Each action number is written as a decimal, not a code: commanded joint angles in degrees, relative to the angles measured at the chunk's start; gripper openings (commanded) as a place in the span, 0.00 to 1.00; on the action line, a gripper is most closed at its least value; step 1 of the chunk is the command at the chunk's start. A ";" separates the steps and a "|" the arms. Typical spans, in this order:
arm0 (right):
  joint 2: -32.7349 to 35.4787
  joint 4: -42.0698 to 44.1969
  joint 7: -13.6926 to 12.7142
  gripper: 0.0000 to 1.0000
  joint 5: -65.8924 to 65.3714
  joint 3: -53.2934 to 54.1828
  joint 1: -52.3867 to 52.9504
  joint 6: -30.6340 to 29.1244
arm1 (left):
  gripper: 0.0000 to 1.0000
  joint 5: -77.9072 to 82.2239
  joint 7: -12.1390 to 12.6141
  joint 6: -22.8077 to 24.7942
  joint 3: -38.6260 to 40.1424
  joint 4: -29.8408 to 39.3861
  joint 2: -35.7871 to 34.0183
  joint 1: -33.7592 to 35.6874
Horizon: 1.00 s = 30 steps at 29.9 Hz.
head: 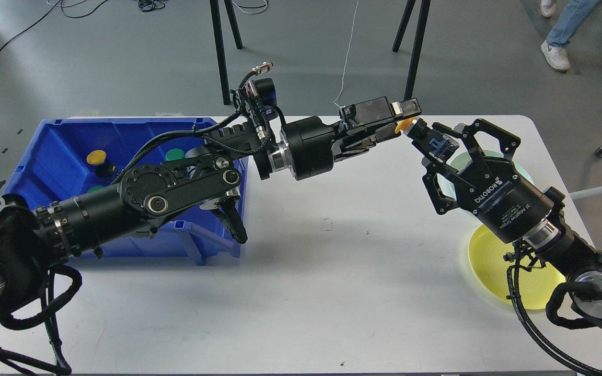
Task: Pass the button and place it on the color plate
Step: 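Carry the button with the right gripper toward the yellow plate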
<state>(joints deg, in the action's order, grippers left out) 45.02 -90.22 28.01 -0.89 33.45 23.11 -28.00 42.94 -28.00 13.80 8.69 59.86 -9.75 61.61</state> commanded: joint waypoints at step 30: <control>11.58 22.28 -0.01 0.00 -46.30 0.04 -16.96 36.88 | 0.84 -0.14 0.00 -0.26 0.01 -0.19 0.70 0.00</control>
<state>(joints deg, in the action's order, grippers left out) 56.61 -67.87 28.00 -45.91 33.74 6.00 8.66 42.80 -28.01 13.55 8.71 59.68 -9.07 61.60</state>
